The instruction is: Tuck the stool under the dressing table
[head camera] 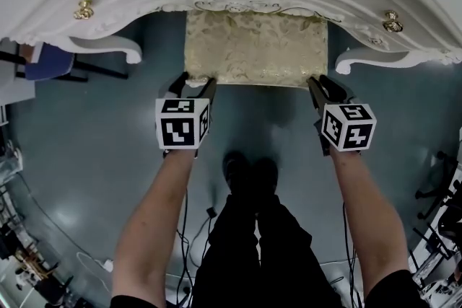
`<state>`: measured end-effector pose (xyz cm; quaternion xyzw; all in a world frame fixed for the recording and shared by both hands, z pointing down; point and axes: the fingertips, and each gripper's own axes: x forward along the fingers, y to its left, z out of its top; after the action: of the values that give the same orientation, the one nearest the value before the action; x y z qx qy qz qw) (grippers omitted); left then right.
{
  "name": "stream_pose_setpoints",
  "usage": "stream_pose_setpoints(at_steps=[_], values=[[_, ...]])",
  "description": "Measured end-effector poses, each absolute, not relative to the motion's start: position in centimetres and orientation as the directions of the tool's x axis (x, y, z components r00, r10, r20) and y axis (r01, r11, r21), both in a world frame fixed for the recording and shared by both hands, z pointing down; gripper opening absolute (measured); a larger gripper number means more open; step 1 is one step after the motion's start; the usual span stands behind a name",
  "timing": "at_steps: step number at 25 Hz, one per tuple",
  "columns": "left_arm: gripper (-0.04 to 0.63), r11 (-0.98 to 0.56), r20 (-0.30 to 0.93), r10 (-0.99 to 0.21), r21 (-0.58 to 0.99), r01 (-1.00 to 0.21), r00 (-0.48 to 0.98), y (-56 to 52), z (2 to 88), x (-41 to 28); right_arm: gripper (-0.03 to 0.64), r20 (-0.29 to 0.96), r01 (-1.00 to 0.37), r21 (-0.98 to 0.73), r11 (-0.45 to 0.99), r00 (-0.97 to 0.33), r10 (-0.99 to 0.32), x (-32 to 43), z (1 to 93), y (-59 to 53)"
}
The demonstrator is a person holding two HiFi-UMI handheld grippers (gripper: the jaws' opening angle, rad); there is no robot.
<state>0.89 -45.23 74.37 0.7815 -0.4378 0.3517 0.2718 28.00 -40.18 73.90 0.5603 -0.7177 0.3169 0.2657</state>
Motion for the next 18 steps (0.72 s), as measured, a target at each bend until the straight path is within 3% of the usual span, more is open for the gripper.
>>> stream_pose_setpoints(at_steps=[18], values=[[0.296, -0.478, 0.697, -0.600, 0.080, -0.874, 0.392, -51.6, 74.0, 1.6, 0.109, 0.635, -0.979, -0.103, 0.175, -0.201, -0.746, 28.8, 73.5, -47.1]])
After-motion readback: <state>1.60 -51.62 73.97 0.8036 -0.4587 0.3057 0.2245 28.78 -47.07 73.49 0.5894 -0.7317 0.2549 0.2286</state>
